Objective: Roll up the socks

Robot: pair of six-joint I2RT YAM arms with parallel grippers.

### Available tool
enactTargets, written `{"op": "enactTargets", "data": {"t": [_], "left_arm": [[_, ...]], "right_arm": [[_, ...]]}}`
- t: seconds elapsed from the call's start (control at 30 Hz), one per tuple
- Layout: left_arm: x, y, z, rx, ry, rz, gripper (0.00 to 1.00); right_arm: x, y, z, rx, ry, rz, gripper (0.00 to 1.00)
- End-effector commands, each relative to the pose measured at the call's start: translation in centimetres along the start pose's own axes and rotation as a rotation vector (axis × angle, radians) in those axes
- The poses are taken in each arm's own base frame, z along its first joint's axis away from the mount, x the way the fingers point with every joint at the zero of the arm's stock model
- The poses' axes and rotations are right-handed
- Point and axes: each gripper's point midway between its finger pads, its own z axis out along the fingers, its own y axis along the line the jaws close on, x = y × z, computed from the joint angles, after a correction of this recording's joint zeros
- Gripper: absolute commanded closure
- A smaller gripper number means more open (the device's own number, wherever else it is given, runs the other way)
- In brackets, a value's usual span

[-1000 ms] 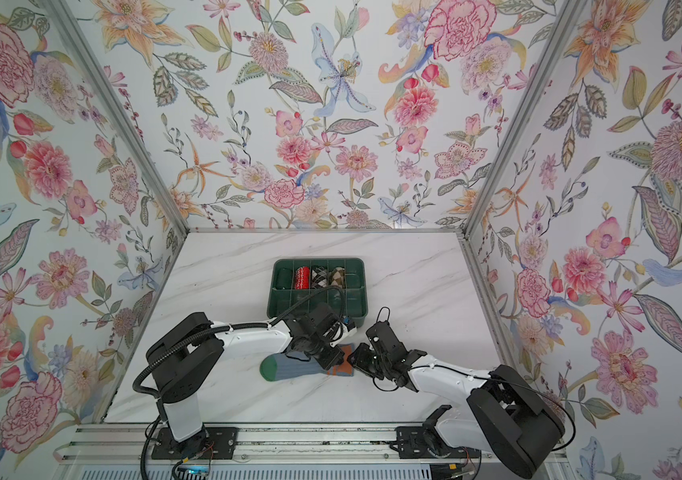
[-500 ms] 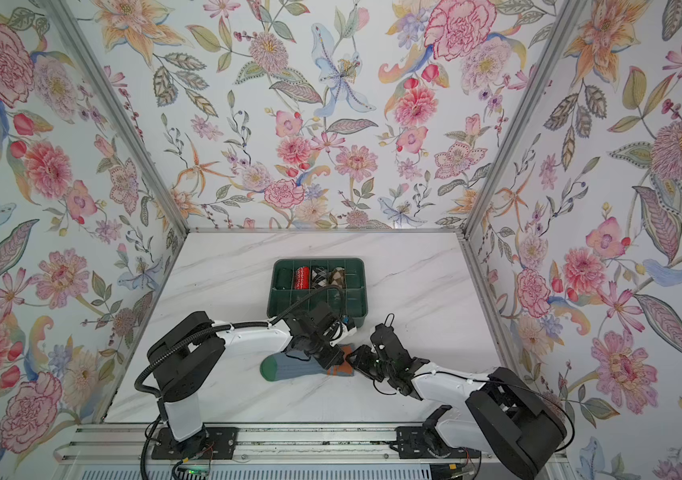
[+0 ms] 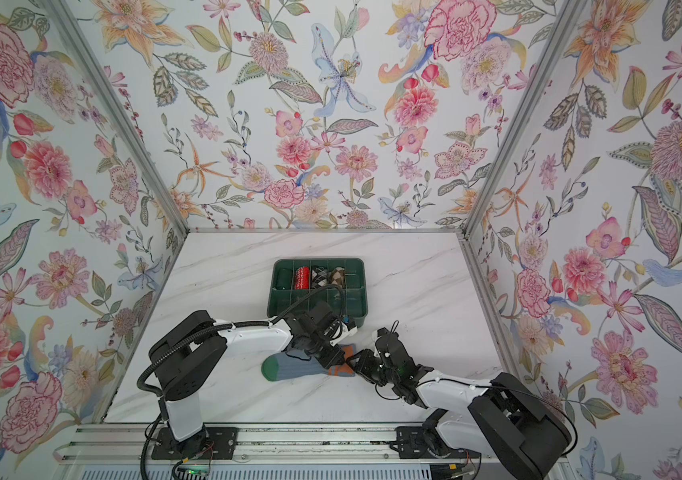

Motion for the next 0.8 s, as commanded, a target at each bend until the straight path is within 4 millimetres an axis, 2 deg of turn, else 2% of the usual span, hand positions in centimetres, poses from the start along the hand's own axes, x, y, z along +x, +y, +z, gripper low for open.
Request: {"op": "enactTargets", "data": {"t": [0.0, 0.37, 0.53, 0.77], "left_arm": [[3.4, 2.0, 1.5, -0.045, 0.108, -0.065, 1.0], [3.6, 2.2, 1.3, -0.041, 0.101, -0.079, 1.0], [3.4, 2.3, 1.2, -0.039, 0.095, -0.079, 1.0], [2.1, 2.1, 0.2, -0.035, 0.063, -0.076, 1.0]], "right_arm": [[2.0, -4.0, 0.1, 0.113, 0.062, 0.064, 0.67], [1.1, -3.3, 0.2, 0.061, 0.021, 0.074, 0.73], [0.8, -3.3, 0.2, 0.072, 0.006, 0.063, 0.81], [0.1, -3.4, -0.4, 0.151, -0.022, 0.006, 0.98]]}}
